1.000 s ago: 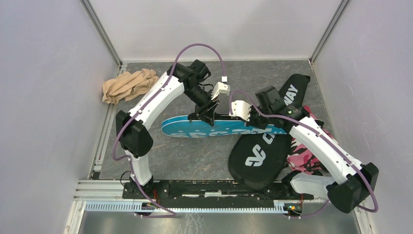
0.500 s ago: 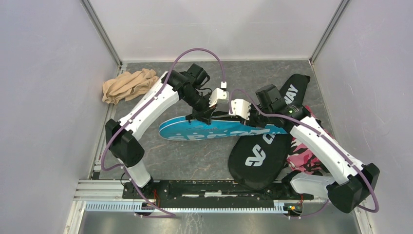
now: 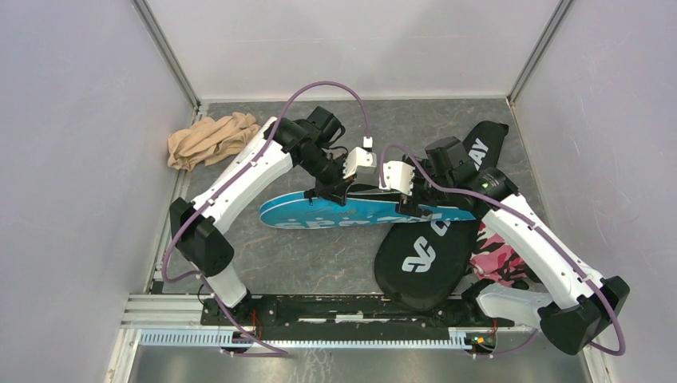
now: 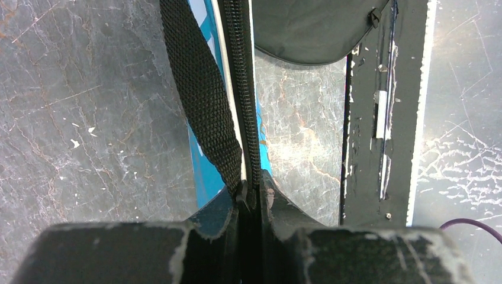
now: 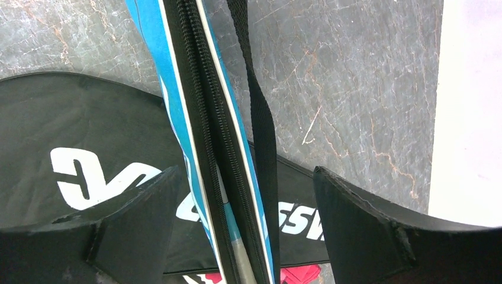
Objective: Pack up the badminton gear
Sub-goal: Adjust the racket bag at the center of the board.
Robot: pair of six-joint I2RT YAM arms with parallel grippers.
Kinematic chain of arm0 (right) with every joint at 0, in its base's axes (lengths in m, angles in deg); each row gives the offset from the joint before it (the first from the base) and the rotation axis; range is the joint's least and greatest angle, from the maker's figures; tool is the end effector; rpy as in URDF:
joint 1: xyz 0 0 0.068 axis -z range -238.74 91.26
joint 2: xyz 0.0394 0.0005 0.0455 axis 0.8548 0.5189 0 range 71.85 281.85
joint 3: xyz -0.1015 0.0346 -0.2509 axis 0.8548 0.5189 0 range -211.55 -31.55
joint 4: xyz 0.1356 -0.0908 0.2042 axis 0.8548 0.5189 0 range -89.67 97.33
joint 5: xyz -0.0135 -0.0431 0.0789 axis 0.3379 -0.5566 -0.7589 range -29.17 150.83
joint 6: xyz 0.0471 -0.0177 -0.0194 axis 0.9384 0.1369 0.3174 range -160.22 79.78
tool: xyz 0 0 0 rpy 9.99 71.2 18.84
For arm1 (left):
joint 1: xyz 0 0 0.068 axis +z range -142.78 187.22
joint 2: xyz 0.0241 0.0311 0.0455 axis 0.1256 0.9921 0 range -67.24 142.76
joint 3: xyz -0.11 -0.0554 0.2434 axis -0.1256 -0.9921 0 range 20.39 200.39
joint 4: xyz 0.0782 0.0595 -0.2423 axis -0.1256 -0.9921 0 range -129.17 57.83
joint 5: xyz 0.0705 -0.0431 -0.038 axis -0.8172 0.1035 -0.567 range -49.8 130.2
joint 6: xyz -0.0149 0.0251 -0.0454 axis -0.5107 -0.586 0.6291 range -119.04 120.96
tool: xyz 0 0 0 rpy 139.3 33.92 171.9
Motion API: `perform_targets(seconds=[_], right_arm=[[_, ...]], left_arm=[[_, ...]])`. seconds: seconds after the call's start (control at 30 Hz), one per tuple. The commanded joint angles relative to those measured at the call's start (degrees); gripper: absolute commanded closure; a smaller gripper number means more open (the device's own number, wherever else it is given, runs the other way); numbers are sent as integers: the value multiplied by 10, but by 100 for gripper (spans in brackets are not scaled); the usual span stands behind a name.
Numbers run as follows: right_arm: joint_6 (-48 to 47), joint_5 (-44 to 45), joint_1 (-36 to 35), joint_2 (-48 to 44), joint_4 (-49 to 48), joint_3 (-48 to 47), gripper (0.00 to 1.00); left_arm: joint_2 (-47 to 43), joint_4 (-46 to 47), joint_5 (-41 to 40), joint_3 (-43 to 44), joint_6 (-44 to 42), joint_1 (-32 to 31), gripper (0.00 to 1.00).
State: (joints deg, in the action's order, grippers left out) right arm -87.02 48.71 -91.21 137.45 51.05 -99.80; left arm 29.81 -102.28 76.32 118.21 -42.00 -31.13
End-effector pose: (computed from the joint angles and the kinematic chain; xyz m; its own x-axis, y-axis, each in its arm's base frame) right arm 0.1863 0.1274 0.3442 0.0392 -0.8198 -0.5713 -0.8979 0.2220 -0.3802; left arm 0.2480 -0.2229 0.3426 -0.0844 0.7687 -0.6341 0.9862 -0.0264 -0.1632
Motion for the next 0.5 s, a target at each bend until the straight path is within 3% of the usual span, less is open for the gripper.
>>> perform_targets(seconds=[0.0, 0.27, 0.33, 0.47], right_arm=[[-12, -12, 6, 7, -12, 3, 13], [-42, -58, 37, 37, -15, 26, 19], [-47, -75, 41, 44, -13, 34, 26], [-50, -95, 43, 54, -11, 45, 48]], left_arm=[[-40, 19, 31, 0, -31, -6, 92], [-56, 23, 45, -12, -46, -6, 90], [-59, 31, 45, -17, -46, -6, 89], [-61, 45, 45, -19, -43, -6, 87]])
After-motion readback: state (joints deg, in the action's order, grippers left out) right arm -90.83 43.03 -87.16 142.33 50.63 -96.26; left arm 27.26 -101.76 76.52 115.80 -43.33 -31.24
